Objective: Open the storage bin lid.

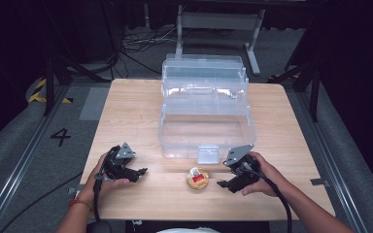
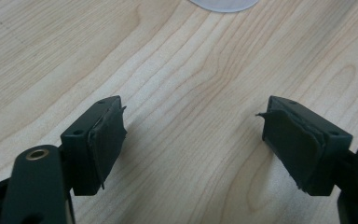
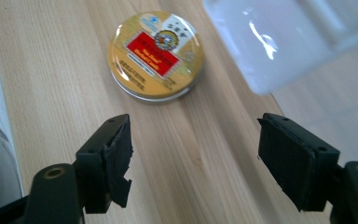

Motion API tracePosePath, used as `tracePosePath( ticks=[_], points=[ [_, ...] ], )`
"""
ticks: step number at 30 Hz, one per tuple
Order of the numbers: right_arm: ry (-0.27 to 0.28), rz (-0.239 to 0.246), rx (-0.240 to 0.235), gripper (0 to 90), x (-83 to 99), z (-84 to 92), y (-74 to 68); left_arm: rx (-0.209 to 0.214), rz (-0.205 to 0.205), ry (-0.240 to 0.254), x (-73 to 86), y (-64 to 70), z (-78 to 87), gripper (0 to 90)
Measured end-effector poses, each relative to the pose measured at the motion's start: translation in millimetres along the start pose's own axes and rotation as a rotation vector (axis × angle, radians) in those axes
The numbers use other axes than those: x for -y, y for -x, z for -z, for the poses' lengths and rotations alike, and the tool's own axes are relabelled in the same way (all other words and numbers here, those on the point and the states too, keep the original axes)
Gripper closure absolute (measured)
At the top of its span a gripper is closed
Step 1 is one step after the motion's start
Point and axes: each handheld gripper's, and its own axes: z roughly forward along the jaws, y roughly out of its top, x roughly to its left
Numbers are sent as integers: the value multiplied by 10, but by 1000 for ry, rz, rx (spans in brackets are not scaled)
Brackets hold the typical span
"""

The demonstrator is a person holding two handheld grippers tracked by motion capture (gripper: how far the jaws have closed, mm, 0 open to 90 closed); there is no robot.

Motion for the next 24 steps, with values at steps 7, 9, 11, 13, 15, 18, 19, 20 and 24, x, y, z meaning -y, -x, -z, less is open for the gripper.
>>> tracePosePath(
  ticks=[7,9,11,13,15,18,19,20,24],
  points=[
    [-59,30,-26,256,-173,-250,-136,-13,17,41,53,12,-14,175],
    [-68,28,-27,254,-202,-299,-155,-12,33,39,55,12,-17,172],
    [-77,28,-27,250,-234,-353,-171,-14,34,39,56,14,-15,171],
    [-90,23,-23,245,-267,-405,-181,-13,38,39,57,17,-16,171],
    [-102,23,-19,237,-295,-451,-180,-11,41,39,58,19,-17,171],
    [-113,27,-12,229,-330,-513,-179,-11,42,40,60,20,-16,172],
    [-118,27,-18,229,-349,-533,-181,-11,45,41,61,22,-16,172],
    [-118,27,-18,229,-349,-533,-181,-11,45,41,62,23,-16,172],
    [-135,26,-12,217,-416,-588,-201,-11,44,42,62,22,-15,172]
  ],
)
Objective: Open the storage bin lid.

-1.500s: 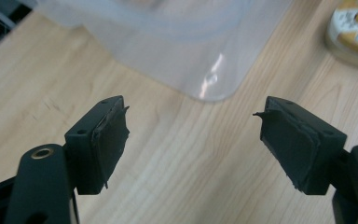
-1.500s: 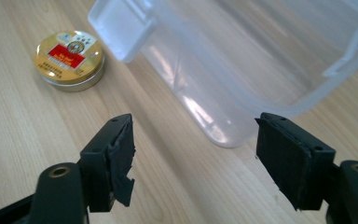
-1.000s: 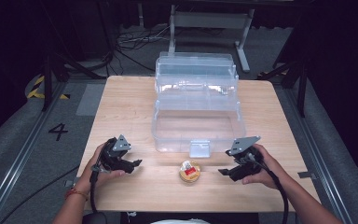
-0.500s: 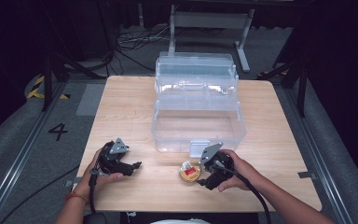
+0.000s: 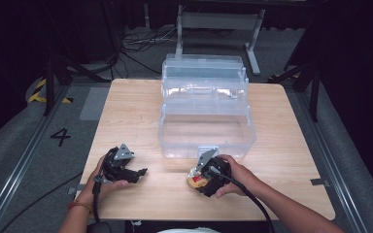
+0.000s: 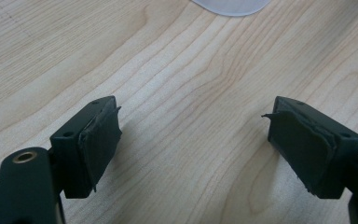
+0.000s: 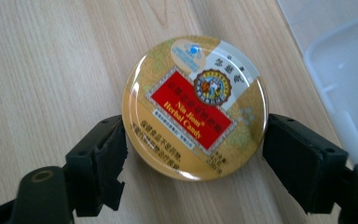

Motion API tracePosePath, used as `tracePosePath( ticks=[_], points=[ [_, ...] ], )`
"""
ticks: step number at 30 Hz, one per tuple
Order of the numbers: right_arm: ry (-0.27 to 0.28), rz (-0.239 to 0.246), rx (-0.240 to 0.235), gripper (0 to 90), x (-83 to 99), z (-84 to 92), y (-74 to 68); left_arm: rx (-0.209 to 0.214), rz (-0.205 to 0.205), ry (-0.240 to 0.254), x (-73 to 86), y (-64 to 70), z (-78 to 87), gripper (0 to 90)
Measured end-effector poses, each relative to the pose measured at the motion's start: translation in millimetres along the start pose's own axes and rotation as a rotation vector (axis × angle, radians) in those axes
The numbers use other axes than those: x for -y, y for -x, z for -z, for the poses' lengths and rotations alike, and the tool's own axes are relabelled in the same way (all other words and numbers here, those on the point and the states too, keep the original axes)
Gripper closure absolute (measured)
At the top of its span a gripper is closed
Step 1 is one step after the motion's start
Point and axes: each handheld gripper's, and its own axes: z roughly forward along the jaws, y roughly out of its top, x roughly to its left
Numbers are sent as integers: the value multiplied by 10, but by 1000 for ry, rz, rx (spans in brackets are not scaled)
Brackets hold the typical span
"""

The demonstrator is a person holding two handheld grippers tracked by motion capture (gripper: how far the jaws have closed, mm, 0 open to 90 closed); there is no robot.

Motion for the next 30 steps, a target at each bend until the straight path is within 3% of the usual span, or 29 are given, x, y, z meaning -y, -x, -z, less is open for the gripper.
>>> tracePosePath(
  ticks=[8,16,19,21,26,30],
  points=[
    [-13,-3,13,198,-150,-90,-56,-6,-1,-2,1,1,5,172],
    [-37,52,18,201,-199,-126,-75,-6,0,-1,1,2,5,172],
    [-73,100,3,201,-161,-85,-72,-5,0,-1,1,2,4,172],
    [-90,105,-7,201,-111,-49,-79,-6,-1,-2,1,1,5,172],
    [-122,85,-19,197,-5,7,-48,-1,-1,-1,1,-1,3,172],
    [-130,63,-21,190,-20,3,-49,-1,0,-1,1,0,3,171]
  ],
)
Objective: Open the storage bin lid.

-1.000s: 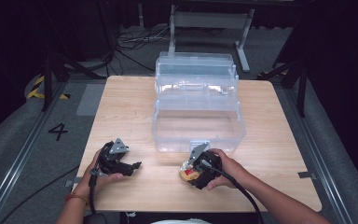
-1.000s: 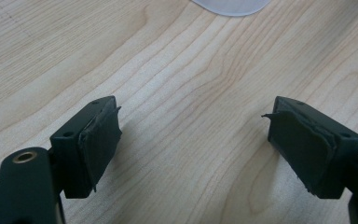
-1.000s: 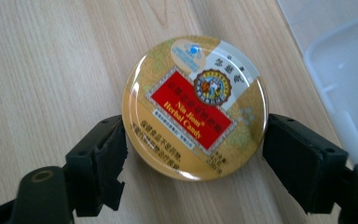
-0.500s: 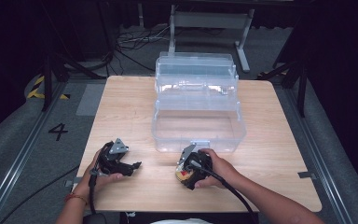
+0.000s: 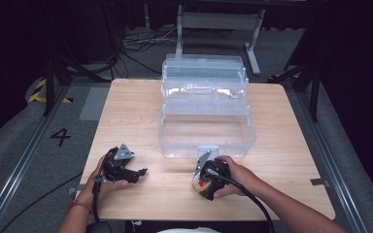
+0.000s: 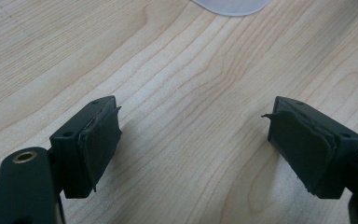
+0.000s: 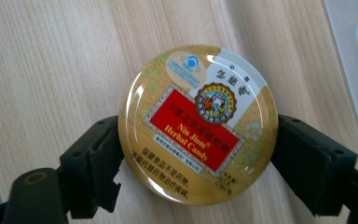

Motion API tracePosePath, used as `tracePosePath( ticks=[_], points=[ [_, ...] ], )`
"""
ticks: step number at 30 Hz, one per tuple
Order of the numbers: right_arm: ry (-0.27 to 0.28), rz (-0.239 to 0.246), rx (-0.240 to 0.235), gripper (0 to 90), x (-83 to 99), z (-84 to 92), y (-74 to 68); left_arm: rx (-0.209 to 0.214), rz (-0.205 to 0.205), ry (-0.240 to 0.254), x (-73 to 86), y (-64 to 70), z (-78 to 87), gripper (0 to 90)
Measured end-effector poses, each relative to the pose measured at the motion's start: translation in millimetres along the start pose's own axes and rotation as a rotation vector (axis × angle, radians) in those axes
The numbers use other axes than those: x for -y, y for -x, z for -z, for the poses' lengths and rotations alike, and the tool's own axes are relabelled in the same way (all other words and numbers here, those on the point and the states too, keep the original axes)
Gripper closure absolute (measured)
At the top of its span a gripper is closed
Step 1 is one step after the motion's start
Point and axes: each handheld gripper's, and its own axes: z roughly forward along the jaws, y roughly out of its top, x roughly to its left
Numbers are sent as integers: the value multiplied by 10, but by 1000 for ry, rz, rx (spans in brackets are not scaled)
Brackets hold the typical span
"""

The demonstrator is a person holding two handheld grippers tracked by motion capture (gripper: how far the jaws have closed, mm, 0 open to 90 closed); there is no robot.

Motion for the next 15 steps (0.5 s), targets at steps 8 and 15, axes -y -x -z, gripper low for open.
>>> tracePosePath(
  ticks=[8,15],
  points=[
    [-9,-15,21,190,-97,-91,-12,0,-1,0,0,0,0,172],
    [-26,7,11,201,-119,-91,-1,0,0,0,0,0,0,172]
  ],
)
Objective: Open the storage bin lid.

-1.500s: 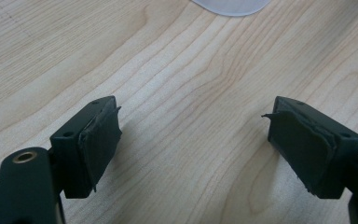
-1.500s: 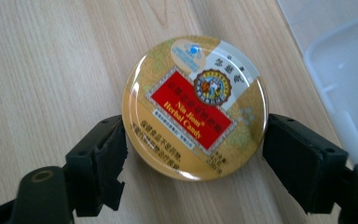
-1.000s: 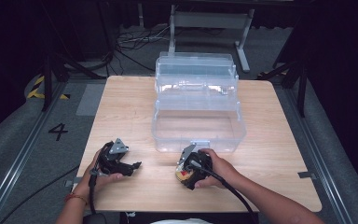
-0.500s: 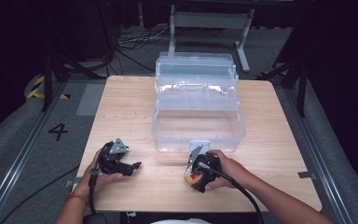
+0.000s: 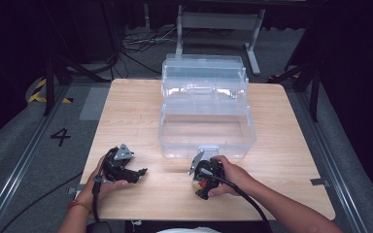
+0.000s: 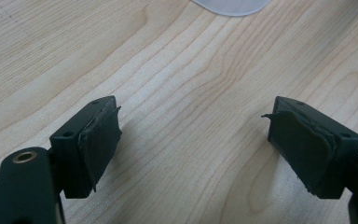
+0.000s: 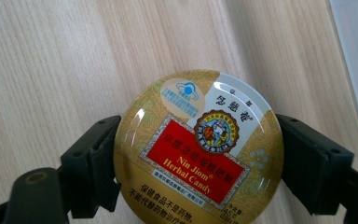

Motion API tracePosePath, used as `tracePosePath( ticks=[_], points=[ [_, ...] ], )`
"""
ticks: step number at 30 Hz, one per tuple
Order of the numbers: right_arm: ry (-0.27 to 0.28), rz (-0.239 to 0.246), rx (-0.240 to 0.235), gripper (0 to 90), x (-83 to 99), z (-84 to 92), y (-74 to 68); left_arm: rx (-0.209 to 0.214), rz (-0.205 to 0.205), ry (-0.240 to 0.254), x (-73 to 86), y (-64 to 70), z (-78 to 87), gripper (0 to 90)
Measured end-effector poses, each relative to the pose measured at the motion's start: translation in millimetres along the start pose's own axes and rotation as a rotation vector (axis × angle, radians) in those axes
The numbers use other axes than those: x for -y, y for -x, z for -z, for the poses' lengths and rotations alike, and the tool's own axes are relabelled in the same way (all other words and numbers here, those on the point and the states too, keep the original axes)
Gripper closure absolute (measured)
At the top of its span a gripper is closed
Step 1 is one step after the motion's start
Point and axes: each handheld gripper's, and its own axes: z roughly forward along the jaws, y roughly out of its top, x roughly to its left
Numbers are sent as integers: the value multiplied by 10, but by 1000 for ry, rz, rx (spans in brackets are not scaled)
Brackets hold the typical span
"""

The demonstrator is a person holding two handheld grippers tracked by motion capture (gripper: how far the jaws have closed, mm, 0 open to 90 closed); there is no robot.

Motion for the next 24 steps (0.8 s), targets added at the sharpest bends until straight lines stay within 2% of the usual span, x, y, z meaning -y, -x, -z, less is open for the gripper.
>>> tracePosePath(
  ticks=[7,9,13,14,17,19,21,22,24],
  points=[
    [12,14,0,202,104,87,25,1,-2,-1,0,-3,0,171],
    [23,-2,-1,202,152,132,44,2,-1,0,0,-2,-1,171],
    [27,5,-1,202,256,218,74,1,-1,-1,0,-2,0,171],
    [24,20,-3,202,279,239,83,1,-1,-1,0,-3,0,171],
    [25,13,-6,202,349,300,93,1,-1,-1,0,-3,0,171],
    [15,30,-5,202,396,338,114,1,-1,-1,0,-3,0,171],
    [24,16,-8,202,433,369,122,1,-1,-1,0,-3,0,171],
    [15,39,-9,202,460,388,136,2,-1,-1,0,-3,0,171],
    [13,20,-4,202,490,409,139,2,-1,-1,0,-4,0,171]
  ],
)
